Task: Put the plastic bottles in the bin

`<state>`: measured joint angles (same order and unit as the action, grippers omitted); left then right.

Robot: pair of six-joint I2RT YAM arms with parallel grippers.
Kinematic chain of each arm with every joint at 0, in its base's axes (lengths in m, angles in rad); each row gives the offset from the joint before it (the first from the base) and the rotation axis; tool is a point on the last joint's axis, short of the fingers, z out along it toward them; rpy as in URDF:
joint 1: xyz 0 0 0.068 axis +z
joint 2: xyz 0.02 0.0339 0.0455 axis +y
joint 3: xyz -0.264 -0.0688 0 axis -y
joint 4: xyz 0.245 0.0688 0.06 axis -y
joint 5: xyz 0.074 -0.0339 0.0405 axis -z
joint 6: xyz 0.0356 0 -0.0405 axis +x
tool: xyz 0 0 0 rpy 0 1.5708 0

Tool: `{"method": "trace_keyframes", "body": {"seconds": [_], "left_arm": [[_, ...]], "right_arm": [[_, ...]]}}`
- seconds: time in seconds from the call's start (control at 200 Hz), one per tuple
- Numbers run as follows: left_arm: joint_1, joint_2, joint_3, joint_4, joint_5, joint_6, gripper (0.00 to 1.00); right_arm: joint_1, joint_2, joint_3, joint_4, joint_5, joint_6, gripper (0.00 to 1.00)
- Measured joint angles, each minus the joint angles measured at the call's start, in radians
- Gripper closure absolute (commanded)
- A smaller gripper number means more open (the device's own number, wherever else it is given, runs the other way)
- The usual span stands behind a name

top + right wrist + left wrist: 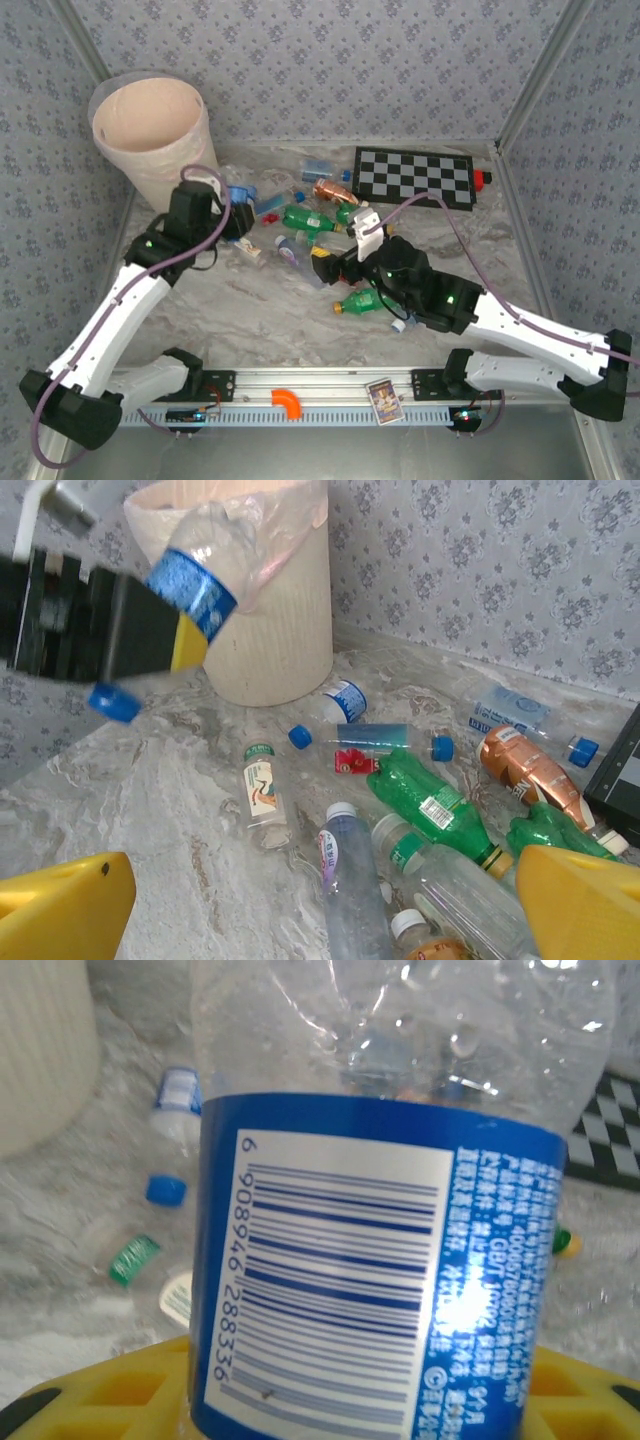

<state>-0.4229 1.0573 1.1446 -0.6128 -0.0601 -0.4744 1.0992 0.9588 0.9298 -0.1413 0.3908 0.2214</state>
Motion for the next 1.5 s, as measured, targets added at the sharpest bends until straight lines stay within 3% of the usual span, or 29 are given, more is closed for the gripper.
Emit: {"method": "trace_keyframes", "body": {"seconds": [0.395,0.635,1.049,1.504], "left_arm": [[0.277,0.215,0.432,-0.113,0.050,0.029,0.51],[0.390,0.335,0.586,-0.101,0.053,-0.023,0.51],[0.464,0.496,0.713,-0.089,0.053,-0.126,0.52],[0.529,0.529,0.775,-0.073,0.064,-0.175,0.52]], "right_arm": [[0.000,-0.079,-0.045,0.003,0.007,0.000,0.00],[0.000,-0.094,-0.045,0.000,0.010,0.000,0.00],[0.000,-0.040,0.023,-0.061,0.016,0.000,0.00],[0.003,0.009,0.051,-0.068,0.016,0.000,0.00]]}}
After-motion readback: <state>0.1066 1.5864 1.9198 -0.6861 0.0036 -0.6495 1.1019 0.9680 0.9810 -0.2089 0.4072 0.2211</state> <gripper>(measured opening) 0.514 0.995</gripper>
